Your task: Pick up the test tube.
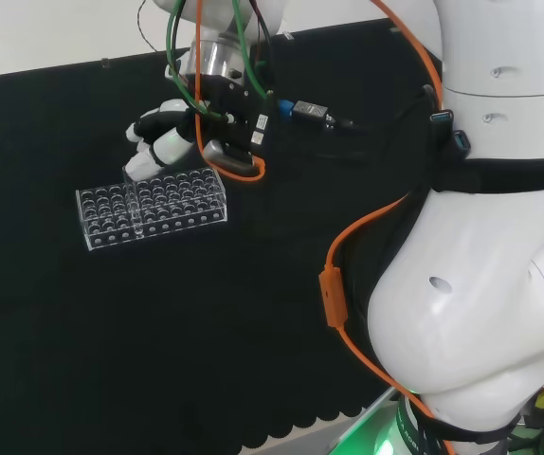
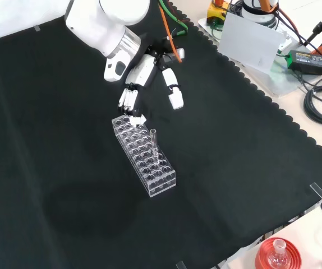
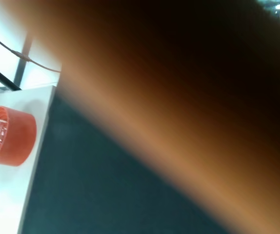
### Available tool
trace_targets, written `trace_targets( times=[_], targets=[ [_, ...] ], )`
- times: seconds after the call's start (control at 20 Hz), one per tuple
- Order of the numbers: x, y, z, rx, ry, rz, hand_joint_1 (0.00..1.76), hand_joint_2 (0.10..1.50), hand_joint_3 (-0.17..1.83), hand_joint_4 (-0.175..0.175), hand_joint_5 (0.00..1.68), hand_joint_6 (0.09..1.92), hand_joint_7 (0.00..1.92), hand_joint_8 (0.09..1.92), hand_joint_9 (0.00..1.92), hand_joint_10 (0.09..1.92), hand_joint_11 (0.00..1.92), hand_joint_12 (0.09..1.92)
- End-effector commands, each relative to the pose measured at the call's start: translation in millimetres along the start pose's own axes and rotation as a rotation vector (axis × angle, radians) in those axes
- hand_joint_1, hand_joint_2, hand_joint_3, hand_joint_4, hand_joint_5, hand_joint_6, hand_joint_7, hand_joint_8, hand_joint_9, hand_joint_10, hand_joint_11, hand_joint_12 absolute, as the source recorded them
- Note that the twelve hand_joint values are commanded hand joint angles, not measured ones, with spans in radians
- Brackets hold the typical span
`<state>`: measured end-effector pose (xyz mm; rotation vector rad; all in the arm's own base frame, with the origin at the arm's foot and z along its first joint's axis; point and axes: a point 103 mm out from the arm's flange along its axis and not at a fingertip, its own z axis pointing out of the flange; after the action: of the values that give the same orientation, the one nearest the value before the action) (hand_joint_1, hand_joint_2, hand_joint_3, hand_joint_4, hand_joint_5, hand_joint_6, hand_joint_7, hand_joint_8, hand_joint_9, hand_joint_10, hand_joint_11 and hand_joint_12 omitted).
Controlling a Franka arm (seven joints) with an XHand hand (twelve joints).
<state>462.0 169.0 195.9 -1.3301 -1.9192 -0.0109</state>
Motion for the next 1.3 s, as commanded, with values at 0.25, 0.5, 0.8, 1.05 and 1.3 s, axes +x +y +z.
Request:
trace_targets(
  times=[0.25,0.5,0.8,1.05,1.3],
  targets=[
    [-13,30,8,0.015,-0.042,0.010,0.88,0.74,0.58,-0.088,0.25,0.34,0.33,0.90,0.24,0.97,0.00,1.45],
    [-16,40,8,0.016,-0.050,0.002,0.89,0.74,0.59,-0.088,0.25,0.35,0.34,0.90,0.25,0.97,0.00,1.45],
    [-13,42,8,-0.024,-0.068,0.016,0.99,0.67,0.68,-0.100,0.30,0.51,0.43,0.88,0.31,0.94,0.00,1.49],
    [-10,41,10,-0.038,-0.081,0.016,1.06,0.61,0.75,-0.119,0.34,0.76,0.56,0.86,0.39,0.92,0.00,1.54],
    [-1,49,16,-0.037,-0.102,0.009,1.09,0.60,0.77,-0.134,0.40,0.87,0.63,0.86,0.44,0.91,0.01,1.57]
  ],
)
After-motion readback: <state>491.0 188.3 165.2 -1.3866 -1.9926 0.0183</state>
